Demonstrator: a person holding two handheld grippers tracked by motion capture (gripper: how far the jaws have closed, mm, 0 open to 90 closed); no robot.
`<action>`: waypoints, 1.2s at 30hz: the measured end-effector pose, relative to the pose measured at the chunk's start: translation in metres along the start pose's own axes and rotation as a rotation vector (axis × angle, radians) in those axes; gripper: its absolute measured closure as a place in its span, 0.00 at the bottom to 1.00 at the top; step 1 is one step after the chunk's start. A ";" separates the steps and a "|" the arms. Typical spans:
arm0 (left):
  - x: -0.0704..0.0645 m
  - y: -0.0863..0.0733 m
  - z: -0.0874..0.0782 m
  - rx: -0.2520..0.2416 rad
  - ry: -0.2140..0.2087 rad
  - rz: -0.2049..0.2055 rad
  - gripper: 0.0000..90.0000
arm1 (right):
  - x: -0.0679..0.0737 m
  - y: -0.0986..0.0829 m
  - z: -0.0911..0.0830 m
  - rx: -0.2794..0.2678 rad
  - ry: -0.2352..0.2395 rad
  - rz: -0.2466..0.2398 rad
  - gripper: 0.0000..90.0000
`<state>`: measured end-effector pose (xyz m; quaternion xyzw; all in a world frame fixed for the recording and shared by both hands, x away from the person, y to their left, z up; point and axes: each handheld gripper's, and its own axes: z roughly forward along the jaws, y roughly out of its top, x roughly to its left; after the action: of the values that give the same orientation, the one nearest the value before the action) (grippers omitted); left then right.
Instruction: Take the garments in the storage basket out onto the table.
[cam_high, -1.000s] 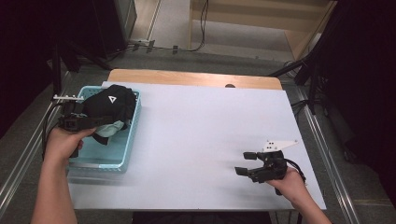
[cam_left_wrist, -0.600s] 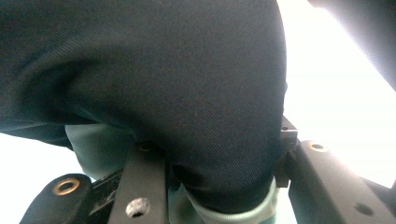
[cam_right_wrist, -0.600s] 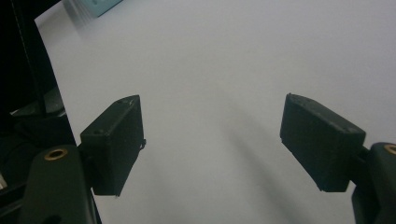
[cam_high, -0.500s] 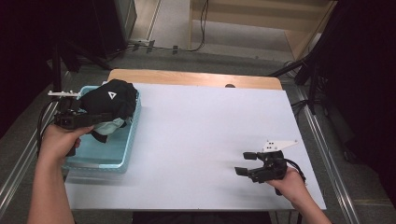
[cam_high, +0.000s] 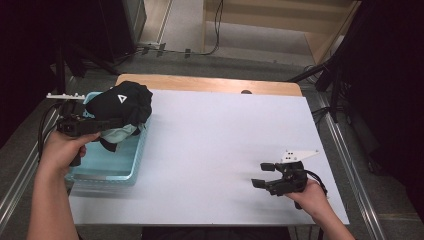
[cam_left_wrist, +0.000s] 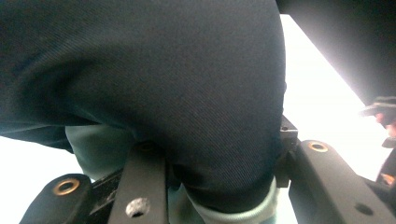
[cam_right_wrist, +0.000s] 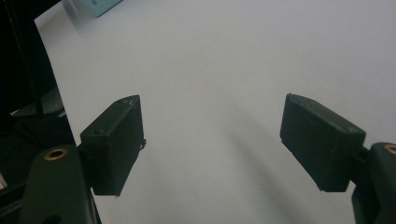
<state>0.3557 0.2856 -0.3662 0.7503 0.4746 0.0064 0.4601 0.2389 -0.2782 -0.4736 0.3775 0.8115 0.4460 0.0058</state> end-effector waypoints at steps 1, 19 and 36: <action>-0.002 0.001 -0.001 0.001 -0.003 0.002 0.68 | 0.000 0.000 0.000 0.000 0.000 0.000 0.22; -0.035 0.015 -0.005 0.009 -0.048 0.055 0.68 | 0.000 0.000 0.000 -0.002 0.001 -0.002 0.22; -0.066 0.023 0.018 0.041 -0.137 0.116 0.68 | 0.000 0.000 -0.001 -0.003 -0.004 0.000 0.22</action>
<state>0.3440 0.2233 -0.3325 0.7844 0.3980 -0.0279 0.4750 0.2389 -0.2789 -0.4732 0.3784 0.8108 0.4464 0.0081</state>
